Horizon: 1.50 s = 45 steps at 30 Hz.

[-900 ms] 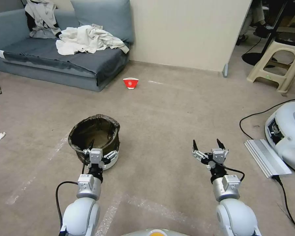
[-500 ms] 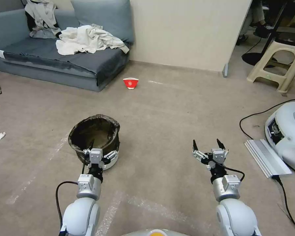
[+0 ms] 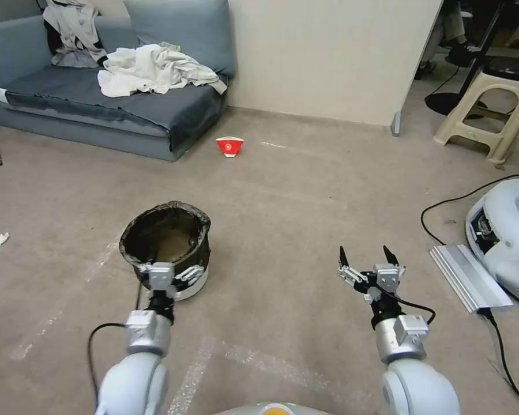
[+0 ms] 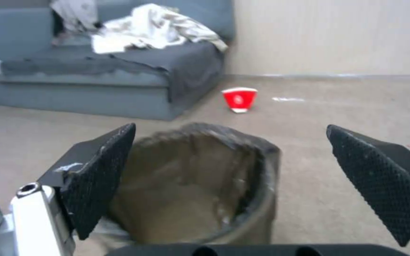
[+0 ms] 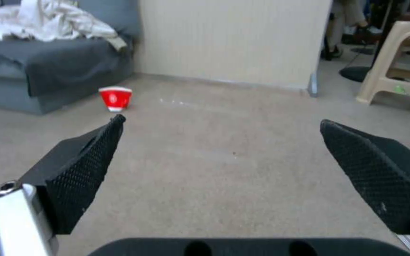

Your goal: Pick up the trash can from the floor.

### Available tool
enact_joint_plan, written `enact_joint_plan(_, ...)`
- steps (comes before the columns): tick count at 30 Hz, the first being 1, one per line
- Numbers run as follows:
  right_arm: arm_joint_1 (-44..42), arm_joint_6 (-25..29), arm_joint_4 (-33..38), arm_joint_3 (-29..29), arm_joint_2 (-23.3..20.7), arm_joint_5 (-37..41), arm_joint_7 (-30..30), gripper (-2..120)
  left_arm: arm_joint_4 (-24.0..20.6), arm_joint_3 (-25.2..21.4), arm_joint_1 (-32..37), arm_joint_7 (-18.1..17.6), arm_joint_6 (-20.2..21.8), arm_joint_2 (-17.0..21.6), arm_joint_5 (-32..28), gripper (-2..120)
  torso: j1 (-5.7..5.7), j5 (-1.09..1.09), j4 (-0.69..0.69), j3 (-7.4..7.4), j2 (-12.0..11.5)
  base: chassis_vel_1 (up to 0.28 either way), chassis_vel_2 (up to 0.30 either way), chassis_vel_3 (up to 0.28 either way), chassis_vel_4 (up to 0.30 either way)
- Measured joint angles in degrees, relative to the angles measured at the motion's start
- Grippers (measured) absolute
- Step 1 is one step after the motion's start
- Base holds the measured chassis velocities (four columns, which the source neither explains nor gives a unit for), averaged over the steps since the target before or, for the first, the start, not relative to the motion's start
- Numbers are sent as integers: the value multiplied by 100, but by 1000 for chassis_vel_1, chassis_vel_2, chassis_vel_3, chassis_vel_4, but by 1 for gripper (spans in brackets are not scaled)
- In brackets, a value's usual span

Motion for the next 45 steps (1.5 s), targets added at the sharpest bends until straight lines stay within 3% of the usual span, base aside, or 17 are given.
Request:
enact_joint_plan(3,-326,-149,460,-79,100,-6,89,100,-611,-249,452,-72,66,52,-136,100,0,-3,-1,0,0,0,0,0,0)
enact_joint_plan(9,-360,-292,521,-73,26,48,104,100,-1578,-669,1205,-263,196,183,-382,100,0,1,0,0,0,0,0,0,0)
enact_joint_plan(11,-357,-299,520,-68,12,53,105,100,-1693,-754,1355,-378,281,260,-454,100,-1,4,1,0,0,0,0,0,0)
enact_joint_plan(21,-334,-319,506,-79,2,66,109,100,-1783,-772,1433,-482,482,296,-470,100,-1,-1,-1,1,0,0,0,0,0)
enact_joint_plan(45,-314,-308,514,-72,31,77,175,100,-1747,-757,1394,-476,453,258,-448,100,-1,0,-1,1,0,56,56,52,52)
